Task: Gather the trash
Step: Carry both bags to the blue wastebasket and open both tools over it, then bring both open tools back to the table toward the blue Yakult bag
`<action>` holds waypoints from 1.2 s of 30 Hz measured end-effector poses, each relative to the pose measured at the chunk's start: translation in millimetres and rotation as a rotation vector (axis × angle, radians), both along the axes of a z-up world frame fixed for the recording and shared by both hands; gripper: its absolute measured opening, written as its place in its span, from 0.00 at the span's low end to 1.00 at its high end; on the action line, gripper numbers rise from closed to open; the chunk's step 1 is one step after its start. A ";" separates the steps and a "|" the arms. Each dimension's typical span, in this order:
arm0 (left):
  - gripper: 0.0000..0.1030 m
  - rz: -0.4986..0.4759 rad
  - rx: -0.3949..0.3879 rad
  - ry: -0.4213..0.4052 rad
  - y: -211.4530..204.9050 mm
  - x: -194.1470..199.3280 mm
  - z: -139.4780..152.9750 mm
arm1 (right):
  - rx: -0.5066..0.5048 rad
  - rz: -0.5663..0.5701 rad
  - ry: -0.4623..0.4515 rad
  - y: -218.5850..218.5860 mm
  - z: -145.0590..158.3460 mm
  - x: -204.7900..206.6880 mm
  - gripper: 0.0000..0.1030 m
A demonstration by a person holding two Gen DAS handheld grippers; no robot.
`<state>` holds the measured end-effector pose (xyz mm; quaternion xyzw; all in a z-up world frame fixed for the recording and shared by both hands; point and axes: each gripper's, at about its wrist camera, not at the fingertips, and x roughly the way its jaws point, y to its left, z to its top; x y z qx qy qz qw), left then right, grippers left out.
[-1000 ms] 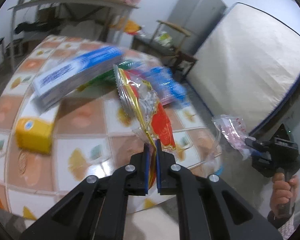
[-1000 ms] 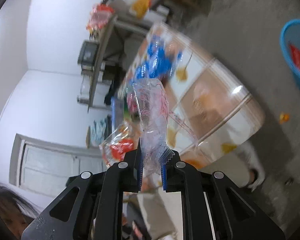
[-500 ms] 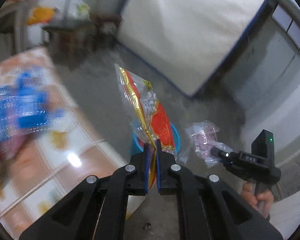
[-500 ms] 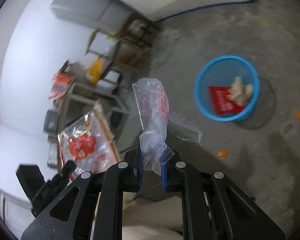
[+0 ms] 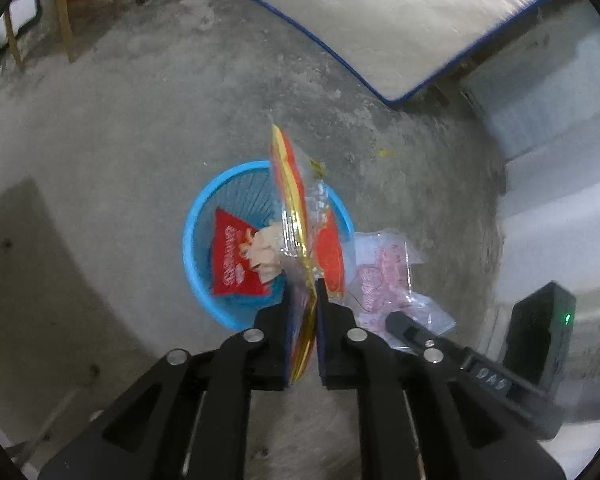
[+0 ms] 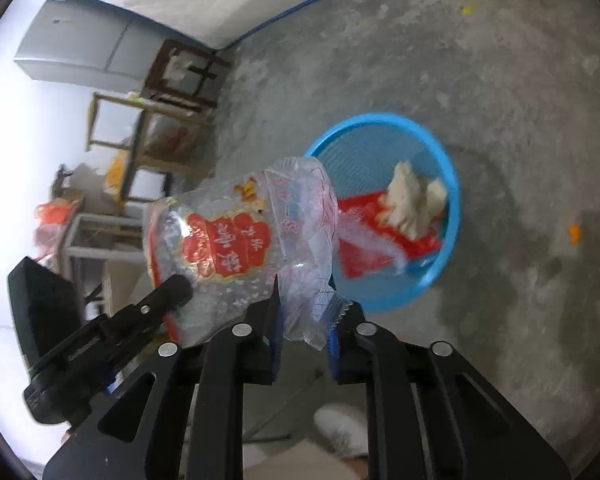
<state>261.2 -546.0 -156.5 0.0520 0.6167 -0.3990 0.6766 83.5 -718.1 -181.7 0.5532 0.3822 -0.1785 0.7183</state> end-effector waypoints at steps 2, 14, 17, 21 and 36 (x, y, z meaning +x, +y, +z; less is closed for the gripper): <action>0.43 0.029 0.011 0.037 -10.3 7.9 -20.4 | 0.012 0.000 0.021 -10.5 -16.7 10.2 0.23; 0.79 0.016 0.011 0.069 -1.9 1.5 -33.3 | -0.019 -0.038 0.142 -24.6 -63.2 -2.9 0.46; 0.79 0.010 -0.003 0.046 6.7 -1.7 -17.9 | -0.042 -0.036 0.141 -26.5 -61.5 -9.1 0.46; 0.81 -0.012 -0.074 0.004 28.7 -15.4 22.4 | -0.083 -0.010 0.098 -18.5 -39.0 -24.3 0.47; 0.94 0.115 -0.353 -0.302 245.3 -107.9 178.3 | -0.353 0.289 -0.199 79.8 134.2 -43.8 0.70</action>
